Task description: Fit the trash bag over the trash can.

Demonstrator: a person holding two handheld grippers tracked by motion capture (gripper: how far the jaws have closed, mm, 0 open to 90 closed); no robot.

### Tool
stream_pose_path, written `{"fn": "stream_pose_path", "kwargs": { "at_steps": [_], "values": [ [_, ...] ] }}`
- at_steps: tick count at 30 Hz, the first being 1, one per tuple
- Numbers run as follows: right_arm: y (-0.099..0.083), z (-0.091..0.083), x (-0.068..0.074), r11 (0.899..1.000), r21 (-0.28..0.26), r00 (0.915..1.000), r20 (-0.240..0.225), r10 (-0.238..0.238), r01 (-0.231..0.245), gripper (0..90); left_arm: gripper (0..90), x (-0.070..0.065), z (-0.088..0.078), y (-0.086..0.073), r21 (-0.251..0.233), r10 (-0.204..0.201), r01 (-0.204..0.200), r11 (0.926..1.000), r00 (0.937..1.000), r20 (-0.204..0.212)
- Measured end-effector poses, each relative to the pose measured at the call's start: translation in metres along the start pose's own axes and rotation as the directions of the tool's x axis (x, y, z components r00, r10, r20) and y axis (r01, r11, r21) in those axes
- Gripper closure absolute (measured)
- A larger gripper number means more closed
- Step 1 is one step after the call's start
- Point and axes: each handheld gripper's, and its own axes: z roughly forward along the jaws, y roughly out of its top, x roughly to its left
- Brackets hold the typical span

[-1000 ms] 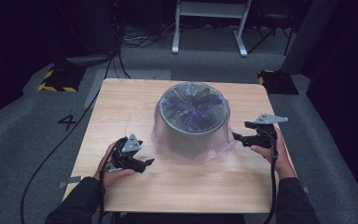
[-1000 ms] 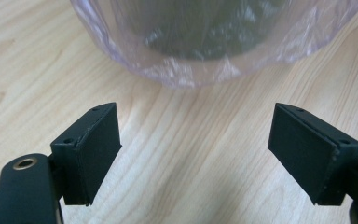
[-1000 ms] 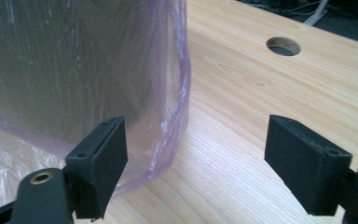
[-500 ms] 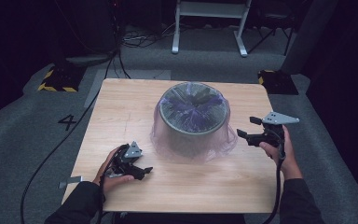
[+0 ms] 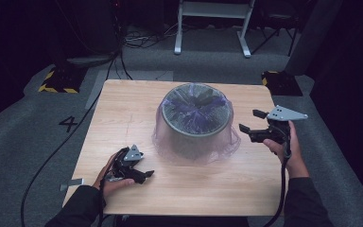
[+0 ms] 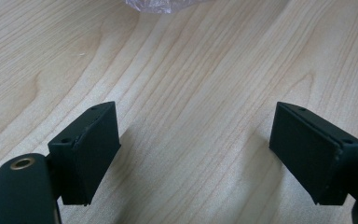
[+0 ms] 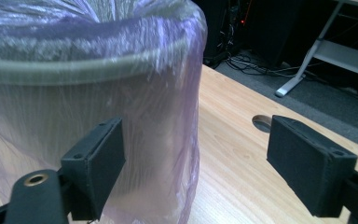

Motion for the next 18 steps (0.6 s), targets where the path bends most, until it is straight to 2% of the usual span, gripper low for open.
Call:
{"fn": "stream_pose_path", "kwargs": {
  "at_steps": [8, 18],
  "values": [
    [0.020, 0.002, 0.008, 1.000, -0.015, 0.9998, -0.003, -0.021, 0.020, 19.6, 16.9, 0.000, 0.000, 0.000, -0.002, 0.010, -0.010, 1.0000, 1.0000, 0.002],
    [0.054, 0.013, 0.024, 0.998, -0.009, 0.9975, -0.013, -0.070, 0.070, 19.7, 16.9, 0.000, 0.000, 0.000, -0.003, 0.010, -0.010, 0.9999, 0.9999, 0.003]
  ]
}}
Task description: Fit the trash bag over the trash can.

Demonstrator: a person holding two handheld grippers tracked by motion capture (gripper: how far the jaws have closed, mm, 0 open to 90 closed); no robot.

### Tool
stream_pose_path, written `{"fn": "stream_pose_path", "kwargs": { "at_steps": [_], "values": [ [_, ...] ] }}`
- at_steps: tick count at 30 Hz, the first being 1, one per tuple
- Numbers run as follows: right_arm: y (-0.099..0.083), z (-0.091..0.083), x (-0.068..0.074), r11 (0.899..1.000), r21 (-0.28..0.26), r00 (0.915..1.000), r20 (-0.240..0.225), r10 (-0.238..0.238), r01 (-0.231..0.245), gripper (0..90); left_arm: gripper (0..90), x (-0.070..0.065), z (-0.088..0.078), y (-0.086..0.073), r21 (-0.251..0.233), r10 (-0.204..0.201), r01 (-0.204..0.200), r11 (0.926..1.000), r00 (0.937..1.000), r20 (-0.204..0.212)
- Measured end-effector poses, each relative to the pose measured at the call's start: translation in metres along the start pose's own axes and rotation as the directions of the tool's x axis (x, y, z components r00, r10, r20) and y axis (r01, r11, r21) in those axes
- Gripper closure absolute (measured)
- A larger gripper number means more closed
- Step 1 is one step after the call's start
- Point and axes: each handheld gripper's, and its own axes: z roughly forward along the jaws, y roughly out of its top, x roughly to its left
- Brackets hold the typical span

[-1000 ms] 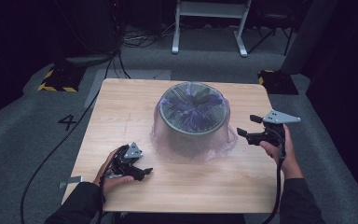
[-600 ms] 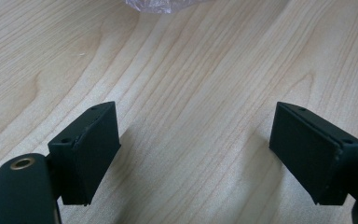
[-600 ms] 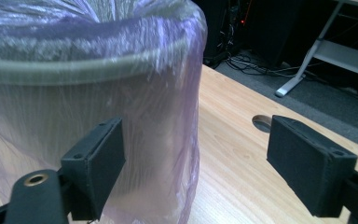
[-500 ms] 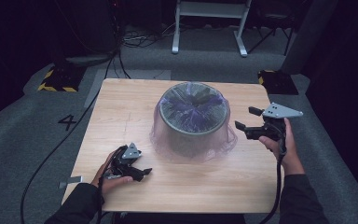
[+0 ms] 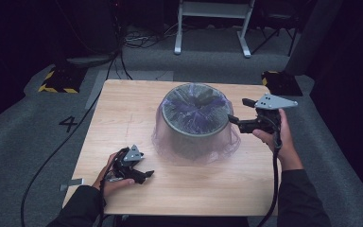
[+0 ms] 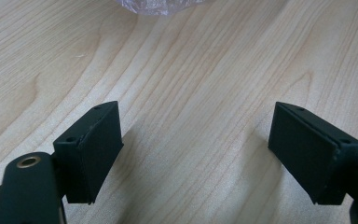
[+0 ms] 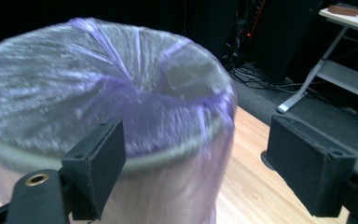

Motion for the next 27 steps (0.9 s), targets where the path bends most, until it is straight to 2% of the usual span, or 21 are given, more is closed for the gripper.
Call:
{"fn": "stream_pose_path", "kwargs": {
  "at_steps": [8, 13, 20, 27],
  "values": [
    [0.017, 0.013, 0.005, 1.000, 0.001, 0.9998, -0.020, -0.005, 0.005, 19.4, 16.8, 0.000, 0.000, 0.000, 0.001, 0.000, 0.000, 1.0000, 1.0000, 0.000],
    [0.025, 0.024, 0.005, 1.000, 0.008, 0.9988, -0.049, 0.001, -0.001, 18.0, 16.7, 0.000, 0.000, 0.000, 0.000, 0.000, 0.000, 1.0000, 1.0000, 0.000],
    [0.034, 0.040, 0.006, 1.000, 0.024, 0.9980, -0.063, -0.001, 0.002, 17.9, 16.7, 0.000, 0.000, 0.000, 0.000, 0.000, 0.000, 1.0000, 1.0000, 0.000],
    [0.040, 0.054, 0.008, 0.999, 0.044, 0.9984, -0.057, 0.001, 0.001, 17.9, 16.7, 0.000, 0.000, 0.000, 0.000, 0.000, 0.000, 1.0000, 1.0000, 0.000]
  ]
}}
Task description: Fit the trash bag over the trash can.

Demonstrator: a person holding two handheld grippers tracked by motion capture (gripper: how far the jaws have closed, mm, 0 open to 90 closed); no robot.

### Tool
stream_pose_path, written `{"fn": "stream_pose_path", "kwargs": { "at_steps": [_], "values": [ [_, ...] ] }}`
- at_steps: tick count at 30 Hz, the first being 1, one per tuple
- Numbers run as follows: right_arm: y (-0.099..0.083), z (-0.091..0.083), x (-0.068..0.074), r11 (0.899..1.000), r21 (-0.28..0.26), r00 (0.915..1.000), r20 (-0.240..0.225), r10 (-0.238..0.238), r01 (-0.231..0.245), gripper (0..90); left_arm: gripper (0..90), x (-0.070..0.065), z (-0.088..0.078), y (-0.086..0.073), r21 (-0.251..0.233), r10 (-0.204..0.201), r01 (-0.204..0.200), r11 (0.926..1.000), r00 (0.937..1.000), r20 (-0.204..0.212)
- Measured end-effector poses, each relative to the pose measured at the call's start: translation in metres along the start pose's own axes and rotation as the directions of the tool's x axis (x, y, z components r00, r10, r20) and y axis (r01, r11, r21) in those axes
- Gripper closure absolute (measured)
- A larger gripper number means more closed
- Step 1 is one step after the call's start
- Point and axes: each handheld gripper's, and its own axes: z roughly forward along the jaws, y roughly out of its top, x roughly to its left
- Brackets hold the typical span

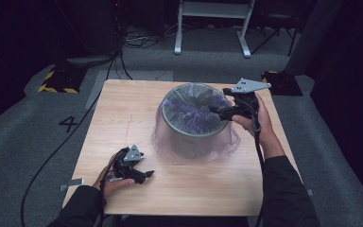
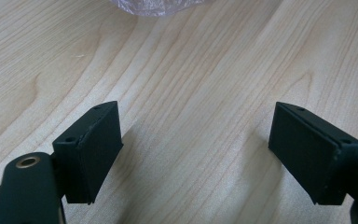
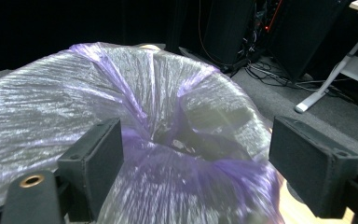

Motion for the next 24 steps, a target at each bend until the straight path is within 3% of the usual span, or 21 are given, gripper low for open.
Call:
{"fn": "stream_pose_path", "kwargs": {
  "at_steps": [4, 12, 19, 24],
  "values": [
    [0.003, 0.008, 0.001, 1.000, 0.009, 1.0000, 0.001, 0.007, -0.007, 17.8, 16.7, 0.000, 0.000, 0.000, 0.000, 0.000, 0.000, 1.0000, 1.0000, 0.000],
    [0.007, 0.027, 0.006, 0.997, 0.075, 0.9999, 0.000, -0.012, 0.012, 18.1, 16.7, 0.000, 0.000, 0.000, 0.000, 0.000, 0.000, 1.0000, 1.0000, 0.000],
    [0.008, 0.040, 0.011, 0.991, 0.133, 0.9982, -0.059, 0.004, 0.004, 17.2, 16.7, 0.000, 0.000, 0.000, 0.000, 0.000, 0.000, 1.0000, 1.0000, 0.000],
    [0.006, 0.046, 0.012, 0.984, 0.180, 0.9985, -0.054, 0.009, 0.001, 16.7, 16.7, 0.000, 0.000, 0.000, 0.000, 0.000, 0.000, 1.0000, 1.0000, 0.000]
  ]
}}
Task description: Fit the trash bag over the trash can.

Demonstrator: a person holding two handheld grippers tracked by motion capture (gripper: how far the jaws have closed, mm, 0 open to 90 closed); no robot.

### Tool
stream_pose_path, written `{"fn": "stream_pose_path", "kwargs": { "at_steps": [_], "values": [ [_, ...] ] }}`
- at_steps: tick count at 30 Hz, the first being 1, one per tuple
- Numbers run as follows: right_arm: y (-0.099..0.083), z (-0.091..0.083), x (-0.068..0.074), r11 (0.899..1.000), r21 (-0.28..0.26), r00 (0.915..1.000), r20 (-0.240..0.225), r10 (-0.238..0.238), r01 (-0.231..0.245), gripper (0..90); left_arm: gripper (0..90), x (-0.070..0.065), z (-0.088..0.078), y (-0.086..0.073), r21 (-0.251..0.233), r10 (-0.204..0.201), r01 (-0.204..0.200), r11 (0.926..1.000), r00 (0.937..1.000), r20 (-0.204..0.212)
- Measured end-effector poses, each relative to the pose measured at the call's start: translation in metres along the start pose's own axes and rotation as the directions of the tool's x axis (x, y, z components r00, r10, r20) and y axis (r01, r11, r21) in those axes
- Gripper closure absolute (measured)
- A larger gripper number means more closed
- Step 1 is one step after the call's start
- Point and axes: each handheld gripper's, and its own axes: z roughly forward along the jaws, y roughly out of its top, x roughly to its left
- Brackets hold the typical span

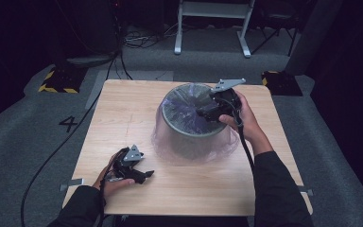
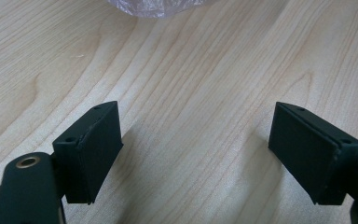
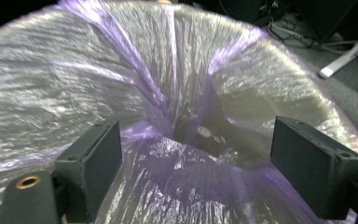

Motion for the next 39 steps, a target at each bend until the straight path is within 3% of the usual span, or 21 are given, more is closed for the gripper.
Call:
{"fn": "stream_pose_path", "kwargs": {
  "at_steps": [8, 12, 15, 17, 21, 24, 27, 36, 39],
  "values": [
    [-0.002, 0.006, 0.001, 0.996, 0.087, 0.9998, -0.004, -0.021, 0.022, 15.9, 16.7, 0.000, 0.000, 0.000, 0.000, 0.000, 0.000, 1.0000, 1.0000, 0.000],
    [0.000, 0.009, 0.004, 0.988, 0.135, 0.9972, 0.014, -0.074, 0.071, 15.7, 16.7, 0.000, 0.000, 0.000, 0.000, 0.000, 0.000, 1.0000, 1.0000, 0.000],
    [0.002, 0.013, 0.008, 0.978, 0.176, 0.9927, 0.028, -0.118, 0.111, 17.7, 16.7, 0.000, 0.000, 0.000, 0.000, 0.000, 0.000, 1.0000, 1.0000, 0.000],
    [0.002, 0.014, 0.011, 0.971, 0.190, 0.9891, 0.008, -0.147, 0.143, 17.9, 16.7, 0.000, 0.000, 0.000, 0.000, 0.000, 0.000, 1.0000, 1.0000, 0.000],
    [0.004, 0.016, 0.013, 0.961, 0.223, 0.9851, 0.006, -0.172, 0.166, 19.0, 16.7, 0.000, 0.000, 0.000, 0.000, 0.000, 0.000, 1.0000, 1.0000, 0.000],
    [0.006, 0.018, 0.013, 0.943, 0.276, 0.9811, -0.004, -0.193, 0.187, 20.0, 16.6, 0.000, 0.000, 0.000, 0.000, -0.001, 0.001, 1.0000, 1.0000, -0.001],
    [0.007, 0.019, 0.015, 0.932, 0.304, 0.9795, -0.023, -0.200, 0.198, 19.9, 16.7, 0.000, 0.000, 0.000, 0.000, -0.001, 0.001, 1.0000, 1.0000, -0.002],
    [0.009, 0.022, 0.014, 0.927, 0.334, 0.9838, -0.011, -0.179, 0.172, 18.8, 16.7, 0.000, 0.000, 0.000, -0.001, -0.001, 0.001, 1.0000, 1.0000, -0.001],
    [0.010, 0.024, 0.016, 0.920, 0.349, 0.9818, -0.009, -0.189, 0.181, 18.6, 16.7, 0.000, 0.000, 0.000, -0.001, -0.001, 0.001, 1.0000, 1.0000, -0.002]
  ]
}}
